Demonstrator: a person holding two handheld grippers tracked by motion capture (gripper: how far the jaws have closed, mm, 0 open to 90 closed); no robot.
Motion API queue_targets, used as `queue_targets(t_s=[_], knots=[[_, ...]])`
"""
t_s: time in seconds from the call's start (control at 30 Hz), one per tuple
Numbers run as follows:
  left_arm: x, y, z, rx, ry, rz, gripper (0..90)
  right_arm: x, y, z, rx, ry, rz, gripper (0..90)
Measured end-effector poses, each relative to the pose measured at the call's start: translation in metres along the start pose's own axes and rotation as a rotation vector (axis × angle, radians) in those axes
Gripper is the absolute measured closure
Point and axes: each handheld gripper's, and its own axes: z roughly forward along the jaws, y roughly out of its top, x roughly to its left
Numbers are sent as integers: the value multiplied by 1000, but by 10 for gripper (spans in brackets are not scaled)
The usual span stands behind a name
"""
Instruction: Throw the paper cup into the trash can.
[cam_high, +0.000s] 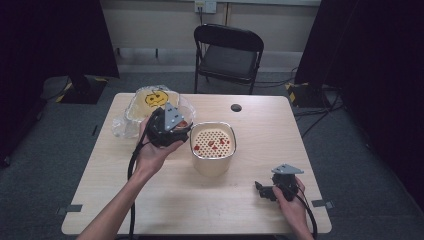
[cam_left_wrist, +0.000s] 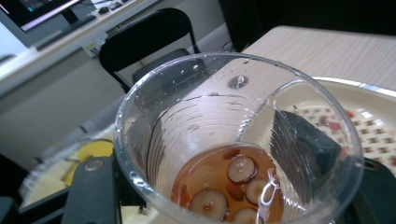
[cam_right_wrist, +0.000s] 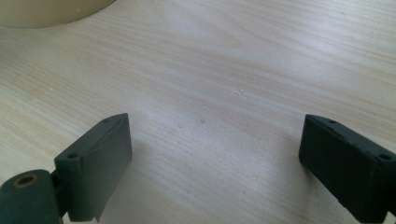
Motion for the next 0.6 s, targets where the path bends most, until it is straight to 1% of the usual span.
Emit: queue_targets(t_s=[0.03,0.07,0.2,0.27,0.3,0.37,0.4,0.47,0.53,0.57,0.6], knots=[[0,1,2,10,5,15,345,0,0,0,-1,0,0,88],[-1,2,6,19,13,38,347,0,0,0,0,0,-1,88],[-1,5,16,47,26,84,349,0,0,0,-1,0,-3,88],[-2,7,20,62,45,118,352,0,0,0,-1,0,0,88],[-3,7,22,60,55,130,352,0,0,0,0,0,-1,88],[-5,9,25,65,89,170,355,0,0,0,0,0,-1,88],[-7,9,27,69,92,172,355,0,0,0,-1,0,-4,88],[-8,11,30,82,94,197,356,0,0,0,0,1,-2,88],[-12,14,35,92,109,239,357,0,0,0,0,1,-2,88],[-16,16,38,98,122,269,357,0,0,0,-2,1,-2,88],[-17,17,40,99,126,294,359,0,0,0,-1,1,0,88]])
